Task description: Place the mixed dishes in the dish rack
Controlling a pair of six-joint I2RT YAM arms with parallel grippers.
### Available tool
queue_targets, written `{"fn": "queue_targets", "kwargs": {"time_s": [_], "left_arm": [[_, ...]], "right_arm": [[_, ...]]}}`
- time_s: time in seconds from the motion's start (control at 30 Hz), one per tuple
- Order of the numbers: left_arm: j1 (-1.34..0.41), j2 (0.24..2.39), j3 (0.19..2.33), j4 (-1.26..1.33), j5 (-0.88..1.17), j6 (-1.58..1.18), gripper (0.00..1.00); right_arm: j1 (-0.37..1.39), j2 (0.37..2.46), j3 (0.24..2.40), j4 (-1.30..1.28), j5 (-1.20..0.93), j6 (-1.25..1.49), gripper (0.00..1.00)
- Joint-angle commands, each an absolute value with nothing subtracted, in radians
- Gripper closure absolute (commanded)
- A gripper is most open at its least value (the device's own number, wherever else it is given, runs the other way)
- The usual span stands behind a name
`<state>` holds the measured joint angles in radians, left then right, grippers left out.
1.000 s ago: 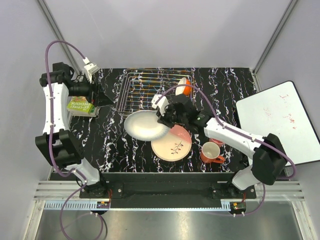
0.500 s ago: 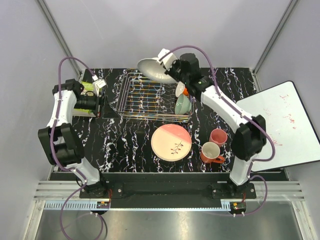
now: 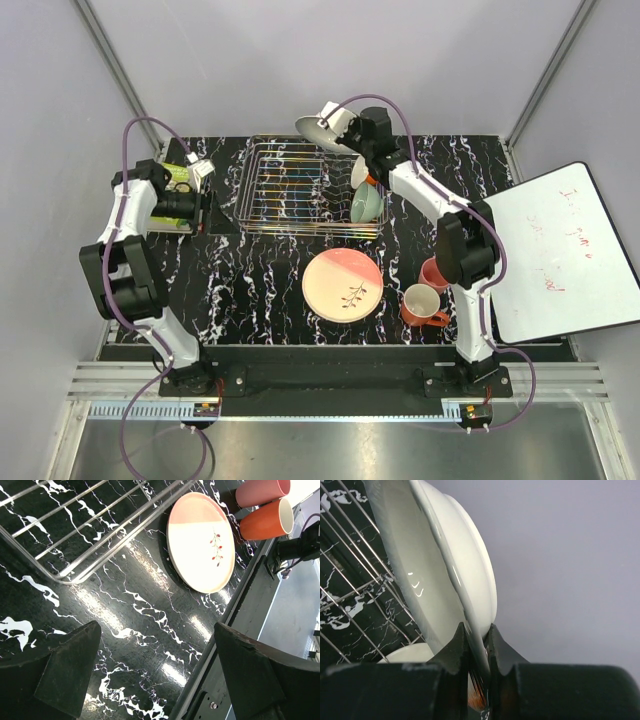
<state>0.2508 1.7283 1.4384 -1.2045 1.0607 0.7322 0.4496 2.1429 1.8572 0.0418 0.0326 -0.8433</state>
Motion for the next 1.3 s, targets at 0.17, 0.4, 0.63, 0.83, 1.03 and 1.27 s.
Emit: {"fn": "queue_targets", "kwargs": {"time_s": [0.17,0.4,0.63,0.83,1.03,1.27], "left_arm": [[0.252,1.789,1.448,-1.186,1.086,0.753,0.01],[0.25,1.861,1.532,-1.155,1.094,0.703,0.01],[0.221,1.884,1.579,-0.828,0.994,0.387,0.01],[0.18,1.905,1.534,-0.657,0.829,0.224,0.01],[0.143,1.95,1.52,-0.647,0.733,0.221,0.01],[0.127,1.971,1.5,-0.666,0.658,0.261,0.01]], "right_arm": [[0.423,2.076,1.901,0.302,-0.037,-0.897,1.0],[0.4,2.068,1.899,0.299,-0.069,-0.937,1.0],[0.384,2.075,1.875,0.308,-0.118,-0.924,1.0],[0.367,2.071,1.83,0.321,-0.153,-0.904,1.0],[0.357,2.072,1.799,0.331,-0.181,-0.873,1.0],[0.356,2.062,1.756,0.33,-0.213,-0.856,1.0]]}}
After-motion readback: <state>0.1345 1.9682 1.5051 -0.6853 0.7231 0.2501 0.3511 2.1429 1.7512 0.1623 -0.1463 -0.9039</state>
